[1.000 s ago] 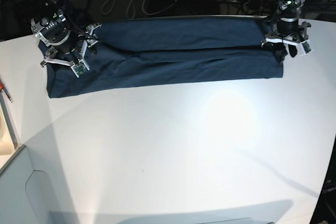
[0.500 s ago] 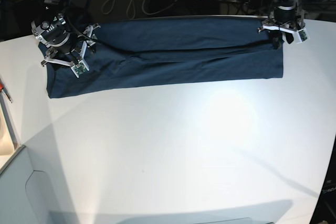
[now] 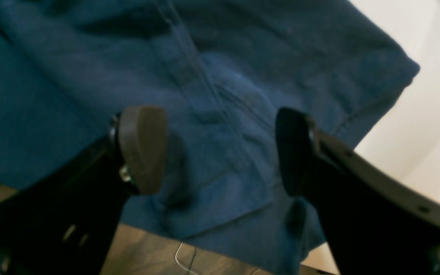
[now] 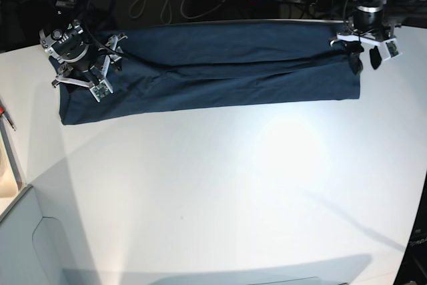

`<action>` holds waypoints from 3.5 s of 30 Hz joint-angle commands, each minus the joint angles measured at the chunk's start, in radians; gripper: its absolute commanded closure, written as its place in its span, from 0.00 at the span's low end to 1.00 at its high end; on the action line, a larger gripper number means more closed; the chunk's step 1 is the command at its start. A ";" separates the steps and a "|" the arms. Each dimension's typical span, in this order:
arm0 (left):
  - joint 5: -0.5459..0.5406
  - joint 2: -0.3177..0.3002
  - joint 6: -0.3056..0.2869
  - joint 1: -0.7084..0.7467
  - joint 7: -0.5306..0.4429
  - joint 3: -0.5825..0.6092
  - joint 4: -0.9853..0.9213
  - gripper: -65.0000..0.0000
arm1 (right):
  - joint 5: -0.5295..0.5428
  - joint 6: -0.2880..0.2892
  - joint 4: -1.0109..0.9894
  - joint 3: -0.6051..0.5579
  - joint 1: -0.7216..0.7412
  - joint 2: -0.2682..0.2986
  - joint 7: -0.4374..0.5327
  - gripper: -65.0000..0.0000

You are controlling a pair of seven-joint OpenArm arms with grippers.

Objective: Fold the T-shirt properly
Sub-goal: 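Open both grippers above the folded shirt ends, then grasp the strip end with the left gripper and fold it toward the right gripper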

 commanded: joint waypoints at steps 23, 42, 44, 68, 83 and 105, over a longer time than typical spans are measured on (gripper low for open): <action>-0.002 -0.009 0.007 -0.075 -0.013 0.007 -0.292 0.55 | 0.007 0.018 0.016 0.002 0.004 0.003 0.012 0.35; -0.002 0.011 0.009 -0.075 -0.021 0.048 -0.231 1.00 | 0.005 0.018 0.015 0.008 0.007 0.003 0.010 0.35; 0.007 0.028 0.009 -0.075 -0.019 0.048 -0.172 1.00 | 0.005 0.018 -0.001 0.010 0.007 0.003 0.012 0.35; 0.232 0.057 0.016 -0.122 -0.021 0.751 -0.008 1.00 | 0.005 0.018 -0.125 0.008 0.053 0.009 0.013 0.35; 0.237 0.057 0.016 -0.270 -0.021 0.966 -0.163 1.00 | 0.005 0.018 -0.125 0.004 0.053 0.008 0.013 0.35; 0.237 0.057 0.018 -0.391 -0.014 1.126 -0.227 1.00 | 0.005 0.018 -0.125 0.004 0.067 0.008 0.012 0.35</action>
